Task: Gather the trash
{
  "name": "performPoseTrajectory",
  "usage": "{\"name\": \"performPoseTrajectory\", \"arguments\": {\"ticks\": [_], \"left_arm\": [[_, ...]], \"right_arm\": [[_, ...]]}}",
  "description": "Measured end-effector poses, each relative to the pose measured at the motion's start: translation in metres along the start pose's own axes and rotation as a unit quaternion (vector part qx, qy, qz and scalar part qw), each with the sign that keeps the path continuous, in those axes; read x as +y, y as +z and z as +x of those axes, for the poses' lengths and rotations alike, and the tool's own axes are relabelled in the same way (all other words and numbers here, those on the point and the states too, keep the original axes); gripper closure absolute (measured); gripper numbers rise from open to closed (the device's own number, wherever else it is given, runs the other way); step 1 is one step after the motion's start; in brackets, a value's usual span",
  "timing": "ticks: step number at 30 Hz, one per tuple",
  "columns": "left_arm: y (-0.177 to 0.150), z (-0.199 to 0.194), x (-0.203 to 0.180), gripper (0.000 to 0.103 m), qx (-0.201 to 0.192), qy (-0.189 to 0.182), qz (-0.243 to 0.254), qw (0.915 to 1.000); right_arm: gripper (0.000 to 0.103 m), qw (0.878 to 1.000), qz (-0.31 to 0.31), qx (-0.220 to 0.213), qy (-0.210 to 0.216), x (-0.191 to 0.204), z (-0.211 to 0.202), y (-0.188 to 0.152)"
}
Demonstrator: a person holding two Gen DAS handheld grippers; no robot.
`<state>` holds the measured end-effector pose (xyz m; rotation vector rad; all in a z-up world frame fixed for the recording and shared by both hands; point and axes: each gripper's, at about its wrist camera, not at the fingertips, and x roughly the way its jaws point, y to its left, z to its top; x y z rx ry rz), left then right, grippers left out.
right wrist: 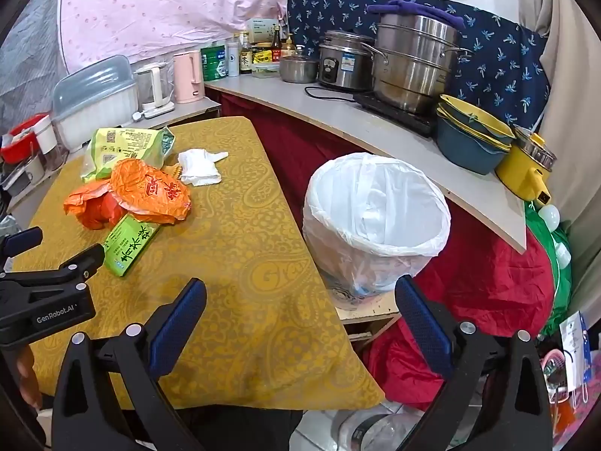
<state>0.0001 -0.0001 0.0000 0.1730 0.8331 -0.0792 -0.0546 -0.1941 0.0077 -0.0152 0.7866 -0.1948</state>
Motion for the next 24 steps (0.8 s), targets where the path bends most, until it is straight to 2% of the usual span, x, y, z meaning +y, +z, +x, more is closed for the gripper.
{"name": "performPoseTrajectory", "arguments": {"ticks": [9, 24], "left_arm": [[-0.001, -0.006, -0.002, 0.007, -0.011, 0.01, -0.003, 0.9999], [-0.007, -0.005, 0.01, 0.007, -0.015, 0.004, -0.005, 0.9999]], "right_arm": [[0.007, 1.0, -0.008, -0.005, -0.004, 0.008, -0.006, 0.005], [0.007, 1.0, -0.014, -0.015, -0.011, 0.01, -0.01, 0.0]]}}
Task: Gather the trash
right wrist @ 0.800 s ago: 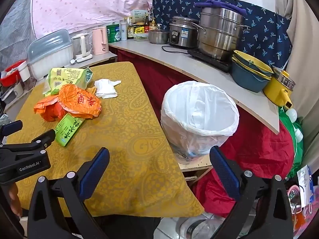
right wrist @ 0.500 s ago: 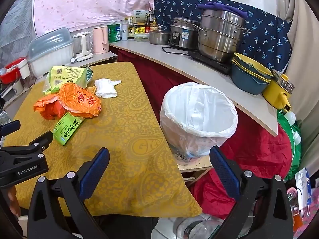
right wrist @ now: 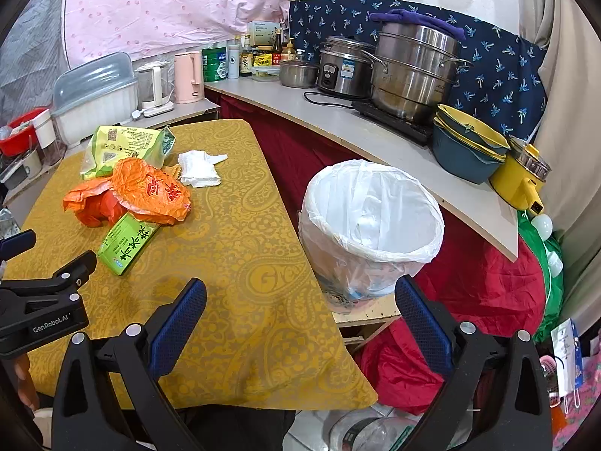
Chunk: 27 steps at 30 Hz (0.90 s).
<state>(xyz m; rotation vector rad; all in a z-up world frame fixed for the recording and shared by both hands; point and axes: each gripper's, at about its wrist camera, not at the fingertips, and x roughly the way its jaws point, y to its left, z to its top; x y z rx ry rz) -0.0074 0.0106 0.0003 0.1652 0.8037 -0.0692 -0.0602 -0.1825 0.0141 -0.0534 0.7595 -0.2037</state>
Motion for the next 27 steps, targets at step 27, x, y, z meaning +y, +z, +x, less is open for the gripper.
{"name": "performPoseTrajectory", "arguments": {"ticks": [27], "left_arm": [[0.001, -0.002, 0.003, 0.008, -0.007, 0.001, -0.005, 1.0]], "right_arm": [[0.007, 1.0, -0.005, -0.009, -0.001, 0.01, -0.005, 0.008]]}}
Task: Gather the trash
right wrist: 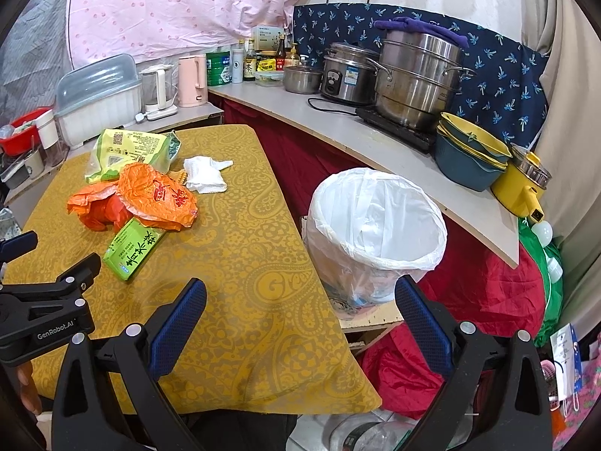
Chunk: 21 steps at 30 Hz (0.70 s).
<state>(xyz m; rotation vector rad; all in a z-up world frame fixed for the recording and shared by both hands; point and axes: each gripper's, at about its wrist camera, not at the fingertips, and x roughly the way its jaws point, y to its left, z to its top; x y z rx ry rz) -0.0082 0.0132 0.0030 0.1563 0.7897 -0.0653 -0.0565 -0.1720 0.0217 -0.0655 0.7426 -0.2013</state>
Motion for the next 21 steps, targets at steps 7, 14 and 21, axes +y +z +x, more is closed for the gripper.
{"name": "performPoseTrajectory", "arguments": {"ticks": [7, 14, 21], "left_arm": [[0.0008, -0.0009, 0.0008, 0.008, 0.001, -0.003, -0.005, 1.0], [0.0055, -0.0062, 0.0013, 0.008, -0.007, -0.006, -0.007, 0.9999], [0.0087, -0.0085, 0.002, 0.008, -0.013, -0.005, -0.008, 0.9999]], "right_arm": [[0.007, 1.0, 0.0, -0.001, 0.002, 0.0003, -0.0005, -0.0003], [0.007, 1.0, 0.002, -0.002, 0.001, 0.0018, -0.0003, 0.0002], [0.007, 1.0, 0.006, -0.006, 0.002, 0.0037, -0.0006, 0.0035]]}}
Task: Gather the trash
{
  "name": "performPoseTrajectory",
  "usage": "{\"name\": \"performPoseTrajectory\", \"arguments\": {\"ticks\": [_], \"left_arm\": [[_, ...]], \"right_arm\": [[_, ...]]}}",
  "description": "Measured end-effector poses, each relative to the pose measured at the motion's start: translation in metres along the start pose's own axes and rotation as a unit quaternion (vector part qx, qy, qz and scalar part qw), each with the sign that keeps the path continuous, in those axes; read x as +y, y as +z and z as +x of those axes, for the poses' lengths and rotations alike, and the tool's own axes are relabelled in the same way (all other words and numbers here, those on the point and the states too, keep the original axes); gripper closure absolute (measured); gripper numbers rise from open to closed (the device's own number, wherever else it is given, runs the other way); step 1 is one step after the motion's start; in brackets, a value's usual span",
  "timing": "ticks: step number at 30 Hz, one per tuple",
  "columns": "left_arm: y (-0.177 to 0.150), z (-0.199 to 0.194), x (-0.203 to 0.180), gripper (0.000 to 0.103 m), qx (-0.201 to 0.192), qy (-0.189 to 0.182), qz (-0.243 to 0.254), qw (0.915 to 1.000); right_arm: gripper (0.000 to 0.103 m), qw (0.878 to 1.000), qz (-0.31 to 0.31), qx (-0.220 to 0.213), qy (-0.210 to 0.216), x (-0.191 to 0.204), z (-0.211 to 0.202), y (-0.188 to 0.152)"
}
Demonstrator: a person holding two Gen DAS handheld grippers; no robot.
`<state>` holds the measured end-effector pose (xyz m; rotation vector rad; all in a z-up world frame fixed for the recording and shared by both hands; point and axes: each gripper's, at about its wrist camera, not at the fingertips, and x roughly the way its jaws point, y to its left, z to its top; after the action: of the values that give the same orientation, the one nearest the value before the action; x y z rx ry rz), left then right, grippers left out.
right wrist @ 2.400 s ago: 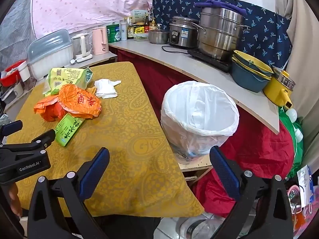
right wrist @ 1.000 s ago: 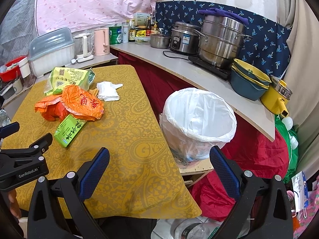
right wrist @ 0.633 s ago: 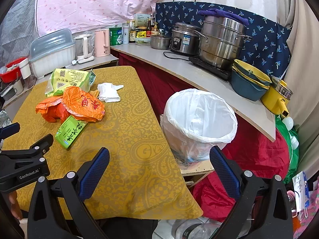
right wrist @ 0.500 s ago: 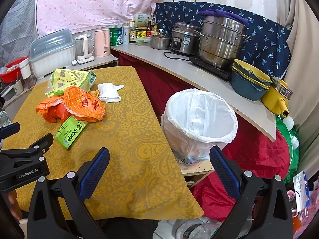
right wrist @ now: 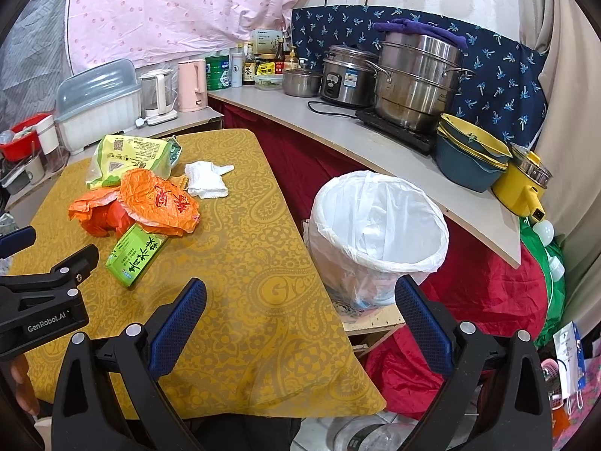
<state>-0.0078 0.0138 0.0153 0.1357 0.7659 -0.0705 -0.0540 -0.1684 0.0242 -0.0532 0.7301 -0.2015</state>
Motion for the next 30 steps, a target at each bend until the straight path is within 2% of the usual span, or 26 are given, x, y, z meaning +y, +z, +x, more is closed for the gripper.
{"name": "performPoseTrajectory", "arguments": {"ticks": [30], "left_arm": [[0.0037, -0.0029, -0.0027, 0.008, -0.008, 0.001, 0.002, 1.0]], "right_arm": [[0.007, 1.0, 0.007, -0.004, 0.0, -0.0057, -0.0002, -0.0001]]}}
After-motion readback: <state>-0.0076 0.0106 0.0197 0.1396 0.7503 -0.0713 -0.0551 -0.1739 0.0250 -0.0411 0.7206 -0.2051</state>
